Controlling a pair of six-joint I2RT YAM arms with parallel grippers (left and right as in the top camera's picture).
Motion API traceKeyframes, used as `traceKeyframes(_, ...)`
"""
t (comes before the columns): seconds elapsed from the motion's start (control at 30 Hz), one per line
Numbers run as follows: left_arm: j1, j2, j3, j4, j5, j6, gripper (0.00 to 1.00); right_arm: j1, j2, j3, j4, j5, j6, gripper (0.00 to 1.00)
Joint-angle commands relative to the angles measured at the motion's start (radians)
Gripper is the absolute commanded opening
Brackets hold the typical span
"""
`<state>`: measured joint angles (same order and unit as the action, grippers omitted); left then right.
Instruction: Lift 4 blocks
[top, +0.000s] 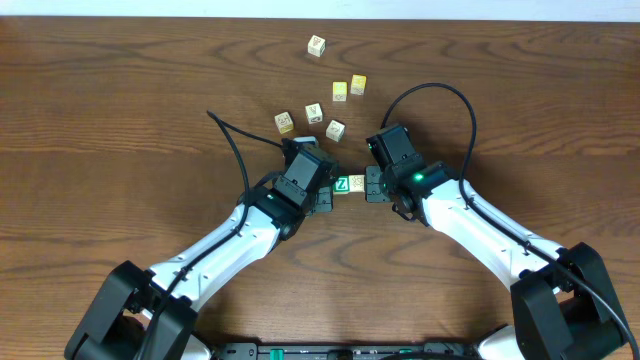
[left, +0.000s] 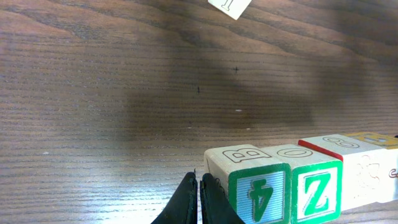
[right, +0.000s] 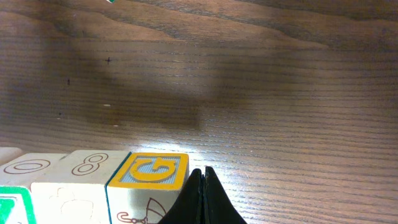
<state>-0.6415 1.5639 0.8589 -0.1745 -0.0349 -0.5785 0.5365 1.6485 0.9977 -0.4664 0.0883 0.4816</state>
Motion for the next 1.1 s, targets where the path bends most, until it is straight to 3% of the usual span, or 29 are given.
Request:
traceKeyframes(0.0, -0.091, 0.014, 0.076, 0.080, 0.287, -0.003, 0.07, 0.093, 0.007, 0.030, 0.060, -0.363, 0.018, 0.01)
traceKeyframes(1.07, -0.092, 0.056, 0.076, 0.102, 0.286, -0.006, 0.07, 0.093, 0.007, 0.030, 0.077, -0.362, 0.011, 0.01)
